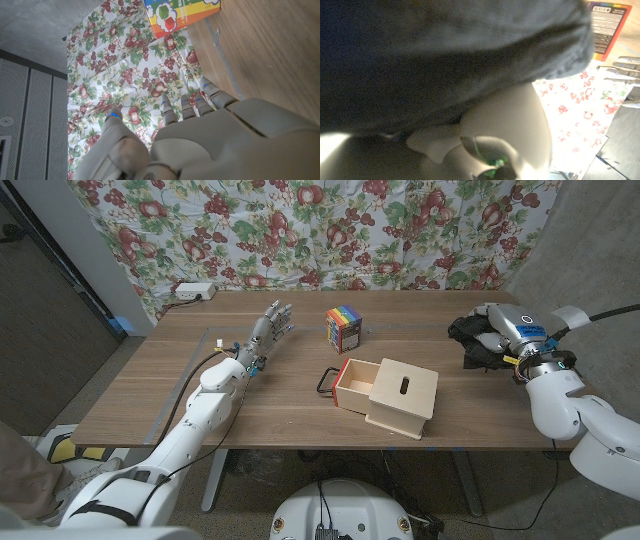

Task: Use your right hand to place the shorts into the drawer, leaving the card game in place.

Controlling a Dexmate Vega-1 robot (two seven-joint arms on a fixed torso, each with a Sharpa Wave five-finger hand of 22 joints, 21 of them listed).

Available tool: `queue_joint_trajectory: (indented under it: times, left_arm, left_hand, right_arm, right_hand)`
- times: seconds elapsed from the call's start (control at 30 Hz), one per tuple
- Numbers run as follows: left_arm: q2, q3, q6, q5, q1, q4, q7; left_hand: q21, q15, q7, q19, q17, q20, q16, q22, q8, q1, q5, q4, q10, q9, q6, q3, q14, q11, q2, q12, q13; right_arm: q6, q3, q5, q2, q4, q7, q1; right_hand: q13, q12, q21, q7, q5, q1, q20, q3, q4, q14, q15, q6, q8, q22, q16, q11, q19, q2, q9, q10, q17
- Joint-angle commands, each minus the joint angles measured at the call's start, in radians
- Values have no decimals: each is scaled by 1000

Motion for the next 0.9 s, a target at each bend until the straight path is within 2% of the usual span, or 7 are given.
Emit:
queue_joint_trajectory:
  times: [0.03,0.33,0.5,0.67,0.77,0.9]
  left_arm:
    - [0,2,0,-6,9,-9,4]
    - [4,2,7,-8,10,-11,-1]
    - [8,2,8,-7,8,-15,-1]
    - [8,0,7,-8,10,-18,3]
    - [10,1,7,-8,9,-17,0]
    - [7,0,1,-10,6,-10,-2]
  left_hand:
    - [5,4,-4,2,4,-3,4,3,0,-8,-6,-1,1,1,4,-1,-4,0,-1,1,4]
    - [5,3,-4,2,4,-4,5,3,0,-9,-6,-1,1,1,4,-1,-3,0,-1,1,4]
    - [5,4,-4,2,4,-4,4,3,0,-9,-6,-1,1,1,4,-1,-4,0,0,1,4]
    - [5,4,-4,2,4,-5,4,3,0,-9,-7,-1,1,1,4,-1,-4,0,0,1,4]
    - [5,4,-4,2,4,-5,4,3,0,-9,-7,-1,1,1,4,-2,-4,0,0,1,4]
    - [5,4,-4,3,4,-5,4,3,1,-10,-7,-1,0,1,6,-2,-5,0,0,1,4]
  right_arm:
    - [85,31,-51,47,-35,36,7]
    - [148,20,-85,71,-37,56,43]
    - [195,0,-90,71,-29,72,84]
    - [220,-49,-146,39,-34,106,134]
    - [247,-53,-139,47,-31,108,149]
    - [272,-51,-136,53,-32,117,159]
  right_hand:
    - [4,7,9,-2,1,-1,-179,7,-4,177,-288,15,4,0,3,-1,50,6,1,11,5]
    - [4,5,13,-3,0,-3,-178,12,-5,177,-287,19,3,-7,-2,-3,45,5,-3,15,8]
    - [4,3,17,-2,0,-5,-178,15,-5,180,-287,23,2,-12,-4,0,44,5,-5,15,10]
    - [1,1,18,-4,0,-7,-177,18,-6,180,-287,31,4,-17,-7,-2,42,3,-7,20,11]
    - [1,1,20,-8,-1,-8,-177,19,-6,182,-287,36,5,-20,-8,-8,41,2,-9,23,11]
    - [1,1,23,-4,-1,-14,-176,22,-4,184,-287,42,5,-25,-10,-3,41,4,-11,29,13]
